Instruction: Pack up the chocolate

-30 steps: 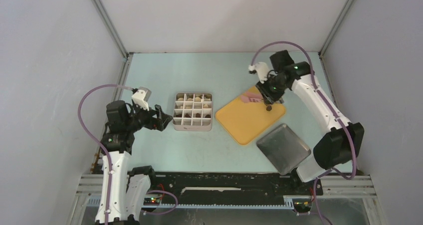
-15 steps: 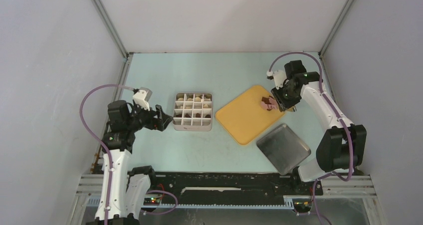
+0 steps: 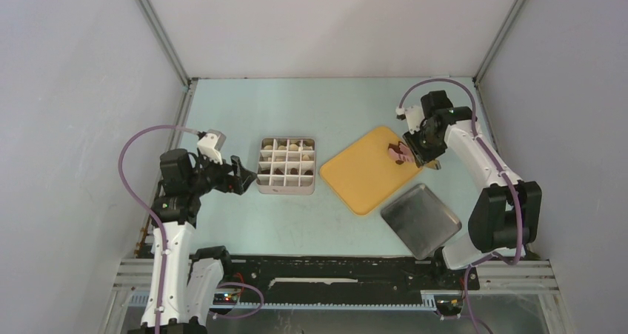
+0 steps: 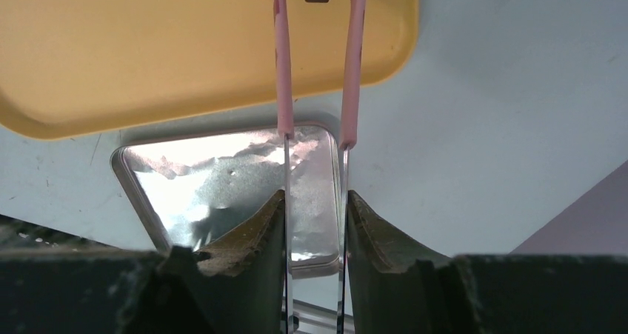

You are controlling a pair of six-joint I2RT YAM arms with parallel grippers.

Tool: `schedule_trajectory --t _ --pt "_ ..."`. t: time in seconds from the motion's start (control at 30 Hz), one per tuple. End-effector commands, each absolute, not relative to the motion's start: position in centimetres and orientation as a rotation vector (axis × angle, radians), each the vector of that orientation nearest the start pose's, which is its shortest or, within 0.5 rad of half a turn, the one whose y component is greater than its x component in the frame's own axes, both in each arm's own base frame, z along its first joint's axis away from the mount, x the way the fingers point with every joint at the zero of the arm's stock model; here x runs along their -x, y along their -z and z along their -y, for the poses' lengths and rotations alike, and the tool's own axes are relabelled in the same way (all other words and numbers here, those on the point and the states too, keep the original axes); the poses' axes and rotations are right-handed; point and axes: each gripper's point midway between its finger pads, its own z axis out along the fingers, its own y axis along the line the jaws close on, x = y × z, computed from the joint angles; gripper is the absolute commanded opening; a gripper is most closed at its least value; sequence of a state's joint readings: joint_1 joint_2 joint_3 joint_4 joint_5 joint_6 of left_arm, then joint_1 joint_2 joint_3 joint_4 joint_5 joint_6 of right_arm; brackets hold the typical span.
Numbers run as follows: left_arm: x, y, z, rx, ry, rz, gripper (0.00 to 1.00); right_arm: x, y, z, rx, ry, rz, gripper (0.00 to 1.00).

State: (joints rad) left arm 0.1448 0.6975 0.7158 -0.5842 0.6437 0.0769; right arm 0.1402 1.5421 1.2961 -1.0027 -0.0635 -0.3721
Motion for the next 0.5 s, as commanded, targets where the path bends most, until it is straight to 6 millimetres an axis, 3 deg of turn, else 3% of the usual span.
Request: schedule_trajectory --t 0.0,0.47 --pt "-23.6 -19.7 7.1 -0.300 0.564 -2.012 0.89 -29.6 -12.5 -3.8 0.704 -0.057 -2.742 0.34" --pt "-23.4 -19.9 7.2 -0.307 0.562 -2.001 0.89 -27.8 -12.3 -3.2 0.698 -0.037 -2.770 0.34"
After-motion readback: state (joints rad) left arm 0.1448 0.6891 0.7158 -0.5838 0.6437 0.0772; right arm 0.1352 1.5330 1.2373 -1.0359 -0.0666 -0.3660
